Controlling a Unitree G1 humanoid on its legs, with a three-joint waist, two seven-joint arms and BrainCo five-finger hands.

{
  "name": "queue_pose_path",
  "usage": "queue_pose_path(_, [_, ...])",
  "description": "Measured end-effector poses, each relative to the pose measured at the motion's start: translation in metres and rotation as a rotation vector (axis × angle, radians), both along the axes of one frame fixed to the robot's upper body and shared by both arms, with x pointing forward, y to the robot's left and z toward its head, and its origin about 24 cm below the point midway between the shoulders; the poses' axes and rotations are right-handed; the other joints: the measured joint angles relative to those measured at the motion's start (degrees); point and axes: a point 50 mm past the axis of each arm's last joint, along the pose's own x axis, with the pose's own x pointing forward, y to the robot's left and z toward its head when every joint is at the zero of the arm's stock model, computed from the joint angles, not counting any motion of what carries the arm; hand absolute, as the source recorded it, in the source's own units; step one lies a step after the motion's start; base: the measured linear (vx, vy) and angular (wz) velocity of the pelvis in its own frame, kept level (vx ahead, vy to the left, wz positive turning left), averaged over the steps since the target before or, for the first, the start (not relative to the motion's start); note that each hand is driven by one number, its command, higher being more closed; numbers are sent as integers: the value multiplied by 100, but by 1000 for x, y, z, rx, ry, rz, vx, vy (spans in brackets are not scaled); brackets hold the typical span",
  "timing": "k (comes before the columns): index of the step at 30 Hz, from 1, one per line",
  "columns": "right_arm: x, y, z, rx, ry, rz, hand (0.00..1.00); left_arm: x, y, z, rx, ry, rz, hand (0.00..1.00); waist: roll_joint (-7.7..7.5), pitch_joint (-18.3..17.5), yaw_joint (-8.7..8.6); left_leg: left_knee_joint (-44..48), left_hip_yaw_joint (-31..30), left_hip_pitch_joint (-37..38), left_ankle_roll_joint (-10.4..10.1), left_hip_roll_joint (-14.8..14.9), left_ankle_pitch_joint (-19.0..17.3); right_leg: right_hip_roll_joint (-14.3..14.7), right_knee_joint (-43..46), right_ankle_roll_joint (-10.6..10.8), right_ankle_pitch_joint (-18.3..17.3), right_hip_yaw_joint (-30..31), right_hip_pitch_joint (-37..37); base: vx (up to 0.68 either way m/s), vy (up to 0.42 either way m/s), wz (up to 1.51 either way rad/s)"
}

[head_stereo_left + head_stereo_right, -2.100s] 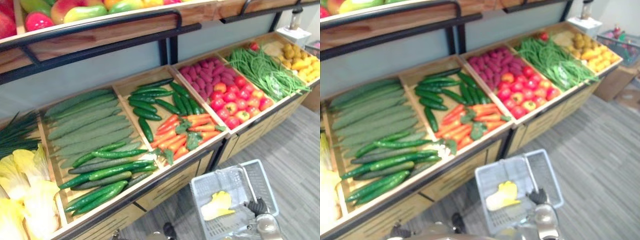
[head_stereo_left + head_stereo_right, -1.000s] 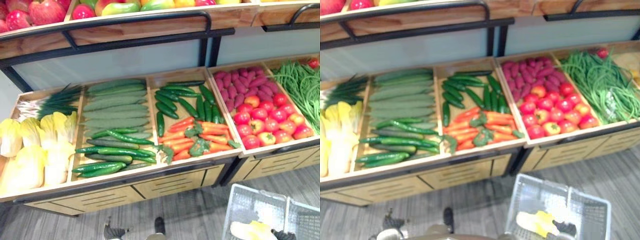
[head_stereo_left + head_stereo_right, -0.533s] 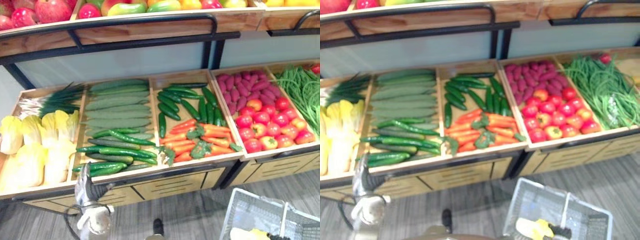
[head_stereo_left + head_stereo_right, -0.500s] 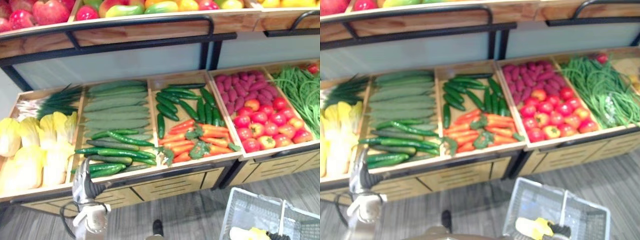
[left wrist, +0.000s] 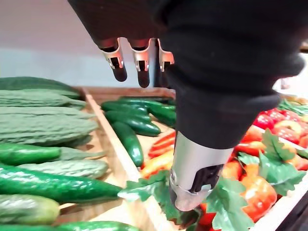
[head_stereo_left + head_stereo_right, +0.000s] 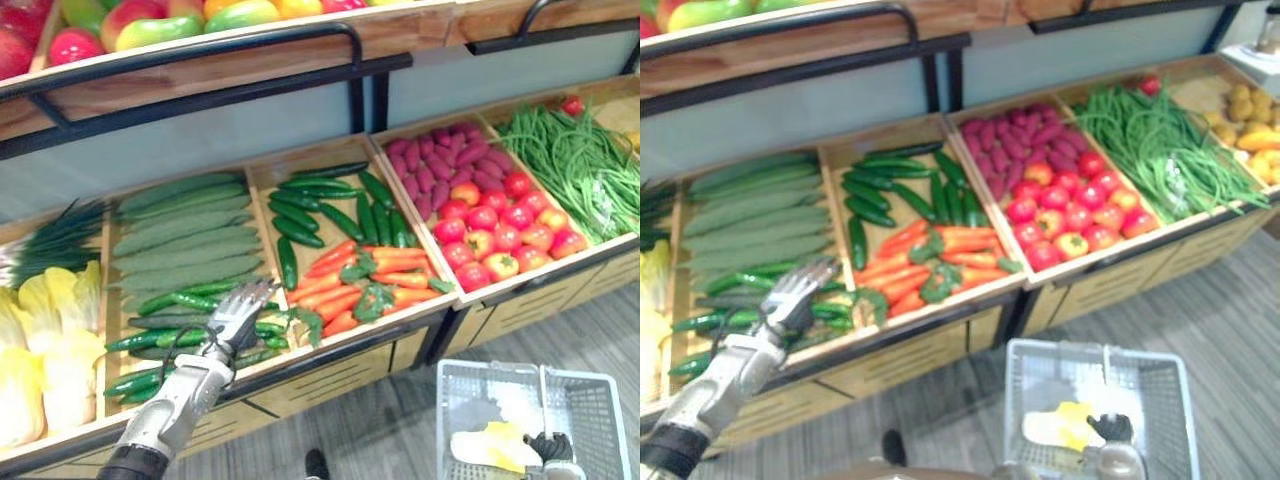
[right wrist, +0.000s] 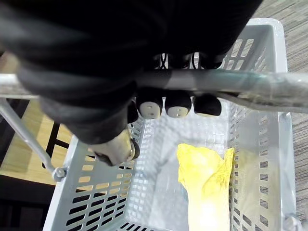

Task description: Pick vegetable in the basket

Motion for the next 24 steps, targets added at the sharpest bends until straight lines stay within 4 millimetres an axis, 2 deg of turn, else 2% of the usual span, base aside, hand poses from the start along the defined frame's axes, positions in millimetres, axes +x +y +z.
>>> queue_pose_path(7, [15,-2,7,-42,-14,65,100,15,-8,-10,47,80,-39,0,82,16,-37,-6,164,25,-1,36,0,30,-16,-8,1,223,-117,3,-1,-15])
queue_pose_path(9, [17,-2,8,-44,-20,71,100,16,-8,-12,54,89,-36,0,85,17,-126,-7,163,24,-15,31,-11,23,-18,-8,1,227,-123,0,0,0])
queue_pose_path(18, [22,-3,13,-59,-42,77,100,36,-6,-13,51,101,60,0,131,47,-167,-6,183,-3,-45,37,-33,24,-6,-7,2,267,-206,-9,7,-2])
queue_pose_path(24, [26,-4,17,-70,-63,77,100,40,-6,-22,-2,125,152,0,216,97,-175,-6,254,-3,-45,39,-33,23,-5,-8,5,308,-226,-4,5,-4])
